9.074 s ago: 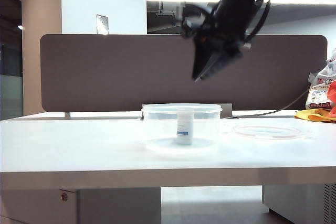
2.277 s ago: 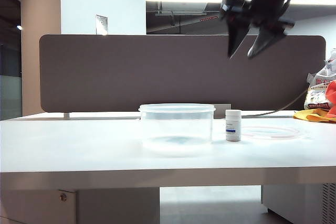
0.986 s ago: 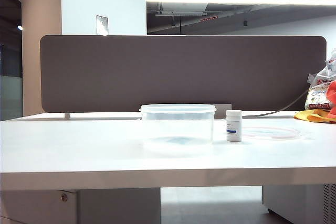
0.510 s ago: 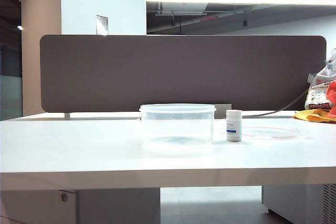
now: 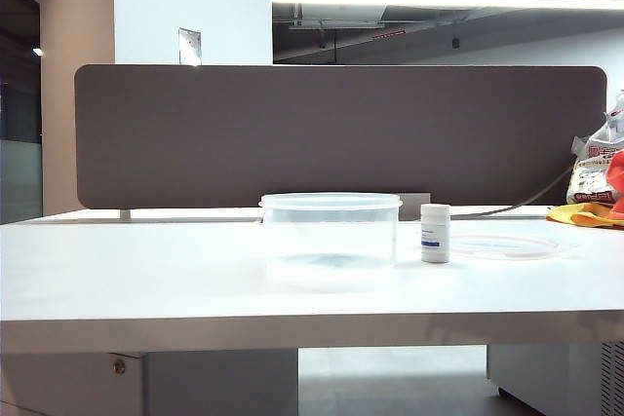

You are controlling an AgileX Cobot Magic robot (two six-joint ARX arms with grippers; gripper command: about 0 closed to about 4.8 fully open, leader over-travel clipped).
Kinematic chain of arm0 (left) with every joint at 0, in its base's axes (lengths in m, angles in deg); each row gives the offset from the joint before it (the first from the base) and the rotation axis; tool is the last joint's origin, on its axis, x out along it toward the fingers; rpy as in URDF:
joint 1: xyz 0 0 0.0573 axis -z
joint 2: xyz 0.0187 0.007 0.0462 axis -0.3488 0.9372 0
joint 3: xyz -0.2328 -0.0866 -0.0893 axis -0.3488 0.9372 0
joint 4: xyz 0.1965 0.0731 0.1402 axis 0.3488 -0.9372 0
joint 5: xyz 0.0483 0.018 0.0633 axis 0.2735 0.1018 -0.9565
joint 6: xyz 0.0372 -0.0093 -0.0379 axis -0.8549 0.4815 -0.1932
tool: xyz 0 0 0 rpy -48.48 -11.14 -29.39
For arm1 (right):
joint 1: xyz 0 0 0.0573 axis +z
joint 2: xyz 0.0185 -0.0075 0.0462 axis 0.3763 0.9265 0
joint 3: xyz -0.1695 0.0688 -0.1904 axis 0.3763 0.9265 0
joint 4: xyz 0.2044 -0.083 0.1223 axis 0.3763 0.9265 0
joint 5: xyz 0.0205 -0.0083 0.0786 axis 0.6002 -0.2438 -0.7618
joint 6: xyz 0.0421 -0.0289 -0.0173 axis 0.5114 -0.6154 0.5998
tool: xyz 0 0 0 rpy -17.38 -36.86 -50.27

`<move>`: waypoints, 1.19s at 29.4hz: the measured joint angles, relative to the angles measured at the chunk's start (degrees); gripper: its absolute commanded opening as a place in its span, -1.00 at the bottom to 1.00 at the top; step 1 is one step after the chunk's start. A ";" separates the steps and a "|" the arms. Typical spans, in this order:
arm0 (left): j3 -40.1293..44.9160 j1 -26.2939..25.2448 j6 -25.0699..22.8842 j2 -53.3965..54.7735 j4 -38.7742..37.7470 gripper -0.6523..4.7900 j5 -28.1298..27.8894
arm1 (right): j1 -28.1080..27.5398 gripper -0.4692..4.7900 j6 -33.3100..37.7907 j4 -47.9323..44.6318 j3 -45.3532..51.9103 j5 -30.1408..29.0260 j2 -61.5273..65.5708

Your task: Remove the lid of the round box, pick up the small white medicine bottle inside, and place it on the table.

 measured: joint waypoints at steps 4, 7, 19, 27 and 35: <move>1.55 0.00 -3.23 -0.04 2.67 -0.78 0.09 | -0.02 -0.85 -5.03 -1.01 0.26 0.74 -0.09; 1.92 0.00 -6.29 0.02 3.89 -0.78 0.00 | -0.02 -0.85 -7.13 -1.01 0.31 2.27 -0.09; 2.14 0.00 -7.87 0.02 4.66 -0.78 -0.22 | -0.04 -0.85 -9.31 -1.01 0.31 2.64 -0.07; 2.14 -0.02 -7.87 0.02 4.66 -0.78 -0.22 | -0.04 -0.85 -9.31 -1.01 0.31 2.67 -0.07; 2.21 -1.68 -9.20 -0.98 4.70 -0.78 -1.97 | -0.04 -0.85 -9.31 -1.01 0.31 2.67 -0.07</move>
